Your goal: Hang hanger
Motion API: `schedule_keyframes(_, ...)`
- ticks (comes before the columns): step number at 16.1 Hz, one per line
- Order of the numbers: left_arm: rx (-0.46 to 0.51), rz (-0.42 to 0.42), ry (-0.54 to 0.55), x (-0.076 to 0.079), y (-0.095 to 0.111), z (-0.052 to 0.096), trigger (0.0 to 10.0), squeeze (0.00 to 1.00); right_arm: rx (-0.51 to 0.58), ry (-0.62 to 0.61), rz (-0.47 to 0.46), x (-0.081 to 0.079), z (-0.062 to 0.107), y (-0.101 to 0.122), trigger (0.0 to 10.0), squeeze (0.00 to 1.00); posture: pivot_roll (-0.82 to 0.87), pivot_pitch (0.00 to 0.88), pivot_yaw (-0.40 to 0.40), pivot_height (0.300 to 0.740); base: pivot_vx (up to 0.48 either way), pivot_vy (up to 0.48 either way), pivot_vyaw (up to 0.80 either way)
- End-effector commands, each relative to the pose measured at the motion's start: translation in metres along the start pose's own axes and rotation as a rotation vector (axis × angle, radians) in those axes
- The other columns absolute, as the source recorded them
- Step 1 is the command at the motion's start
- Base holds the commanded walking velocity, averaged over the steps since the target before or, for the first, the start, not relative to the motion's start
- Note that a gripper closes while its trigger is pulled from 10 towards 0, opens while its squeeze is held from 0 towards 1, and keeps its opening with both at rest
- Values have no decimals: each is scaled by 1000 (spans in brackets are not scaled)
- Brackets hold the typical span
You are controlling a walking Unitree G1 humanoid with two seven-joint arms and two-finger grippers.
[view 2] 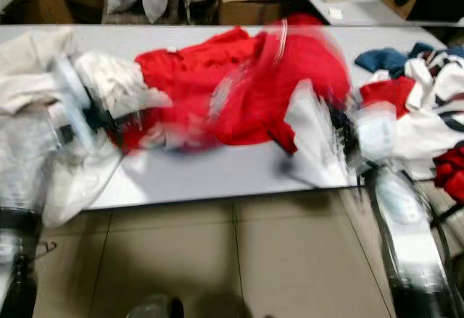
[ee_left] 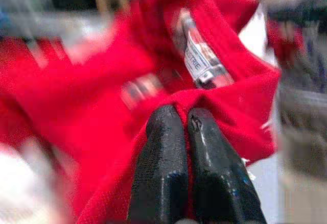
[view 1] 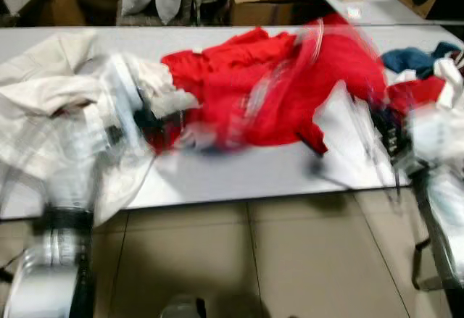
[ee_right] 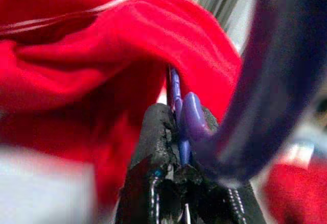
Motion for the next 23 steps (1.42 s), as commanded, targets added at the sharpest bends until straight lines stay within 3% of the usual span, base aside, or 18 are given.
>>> schedule_keyframes(1,-44,-148,-30,3,10,-5,0,0,-13,99,28,-3,5,7,10000,0,-2,0,10,740,0,0,0)
schedule_keyframes(2,-125,-192,-46,9,-4,-3,0,0,-137,226,16,-11,20,-7,10000,0,-11,0,19,740,0,0,0)
schedule_keyframes(4,-181,-240,-41,10,-12,-2,0,0,-239,340,58,-10,35,-11,10000,0,-18,0,27,740,0,0,0)
schedule_keyframes(6,-192,-287,25,0,-10,-4,0,0,-293,415,68,1,40,-2,10000,0,-14,0,25,740,0,0,0)
schedule_keyframes(8,-225,-336,170,-20,-4,-3,0,0,-402,631,98,4,58,12,10000,0,-3,0,17,740,0,0,0)
schedule_keyframes(9,-192,-330,258,-28,3,-3,0,0,-442,704,93,4,66,17,10000,0,1,0,13,740,0,0,0)
schedule_keyframes(10,-102,-294,395,-41,16,-4,0,0,-461,763,75,4,71,25,10000,0,4,0,11,740,0,0,0)
schedule_keyframes(13,34,-185,639,-66,36,1,0,0,-461,860,32,4,81,42,10000,0,5,0,11,740,0,0,0)
schedule_keyframes(15,24,-183,684,-69,34,1,0,0,-429,867,3,5,83,50,10000,0,2,0,16,740,0,0,0)
schedule_keyframes(17,-122,-196,640,-64,10,2,314,0,-371,876,-48,0,84,62,10000,0,-1,0,21,740,0,0,0)
schedule_keyframes(18,-150,-195,641,-65,6,4,10000,0,-361,879,-58,-1,85,64,10000,0,-1,0,22,740,0,0,0)
schedule_keyframes(19,-228,-206,578,-62,-2,9,10000,1000,-332,871,-75,-3,85,67,10000,0,1,0,23,740,0,0,0)
schedule_keyframes(20,-245,-208,558,-62,-4,10,10000,1000,-325,868,-78,-3,85,68,10000,0,3,0,23,740,0,0,0)
schedule_keyframes(21,-206,-154,509,-63,2,17,10000,1000,-266,845,-113,-2,83,75,10000,0,7,0,23,740,0,0,0)
schedule_keyframes(23,-141,-123,489,-65,11,20,10000,1000,-224,825,-130,-1,81,82,10000,0,9,0,25,740,0,0,0)
Point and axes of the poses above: a point about 5 cm out from each wrist's last joint towards the gripper, its own z axis pointing back from the gripper into the wrist, its own y axis along the axis of the wrist's last joint, x = y × z, the point moved 1 cm from there along -z, pointing out of the wrist towards the gripper, and after that the axes turned 2 degrees about z, right-handed, at the moved point
